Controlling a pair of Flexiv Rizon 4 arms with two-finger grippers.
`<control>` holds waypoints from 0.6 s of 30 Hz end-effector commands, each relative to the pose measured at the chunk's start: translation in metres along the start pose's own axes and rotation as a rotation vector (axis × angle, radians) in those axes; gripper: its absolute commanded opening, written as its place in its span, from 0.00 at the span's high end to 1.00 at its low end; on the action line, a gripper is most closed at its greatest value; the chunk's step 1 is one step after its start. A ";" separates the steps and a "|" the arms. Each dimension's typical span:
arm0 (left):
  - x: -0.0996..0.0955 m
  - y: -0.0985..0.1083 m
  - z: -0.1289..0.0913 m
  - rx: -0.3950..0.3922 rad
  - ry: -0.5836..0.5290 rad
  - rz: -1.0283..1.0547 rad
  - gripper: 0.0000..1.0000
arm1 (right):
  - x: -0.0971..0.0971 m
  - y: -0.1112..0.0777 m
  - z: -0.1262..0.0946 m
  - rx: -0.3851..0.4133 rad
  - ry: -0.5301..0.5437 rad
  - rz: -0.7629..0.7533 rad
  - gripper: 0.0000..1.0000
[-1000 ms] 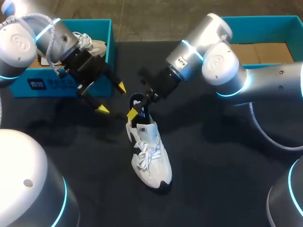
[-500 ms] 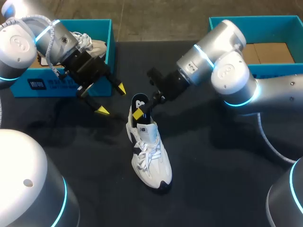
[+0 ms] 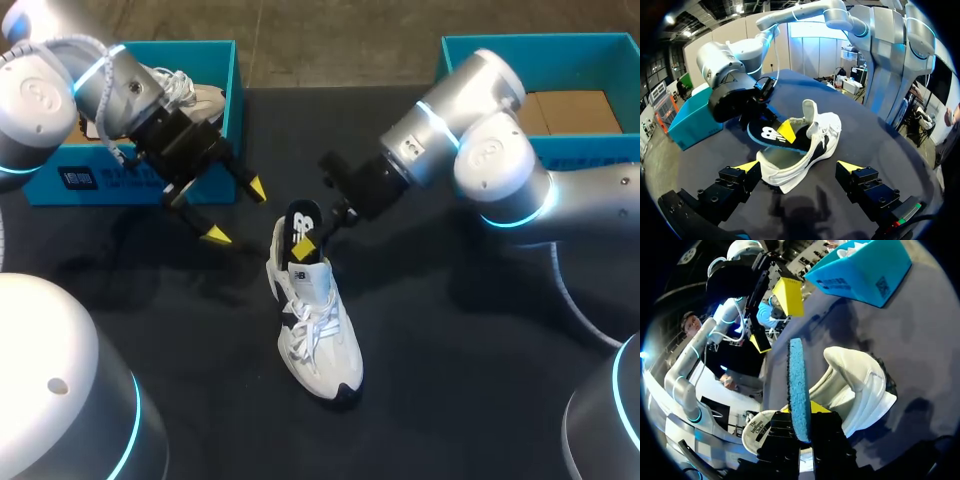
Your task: Take the shoe out of the shoebox, open the shoe tongue, remove and reinsert the insole, then place the shoe into the shoebox
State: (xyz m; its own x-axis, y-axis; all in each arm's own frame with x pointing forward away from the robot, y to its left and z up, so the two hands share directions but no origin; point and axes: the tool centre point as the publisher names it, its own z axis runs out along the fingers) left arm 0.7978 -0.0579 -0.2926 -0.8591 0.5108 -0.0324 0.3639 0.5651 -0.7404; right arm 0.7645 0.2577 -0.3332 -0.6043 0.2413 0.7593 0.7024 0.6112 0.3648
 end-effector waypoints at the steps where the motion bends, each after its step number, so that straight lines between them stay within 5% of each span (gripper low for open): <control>1: 0.001 0.002 0.001 0.005 -0.001 0.001 0.00 | -0.004 0.016 0.003 0.094 0.008 0.014 1.00; 18: 0.003 0.005 0.000 0.008 -0.004 0.002 0.00 | 0.002 -0.008 0.023 0.229 0.065 0.106 1.00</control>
State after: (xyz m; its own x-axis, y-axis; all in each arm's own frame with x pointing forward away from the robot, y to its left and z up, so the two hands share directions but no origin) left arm 0.7975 -0.0552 -0.2959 -0.8602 0.5086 -0.0361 0.3618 0.5589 -0.7462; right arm 0.7495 0.2664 -0.3429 -0.5042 0.2691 0.8206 0.6564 0.7368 0.1618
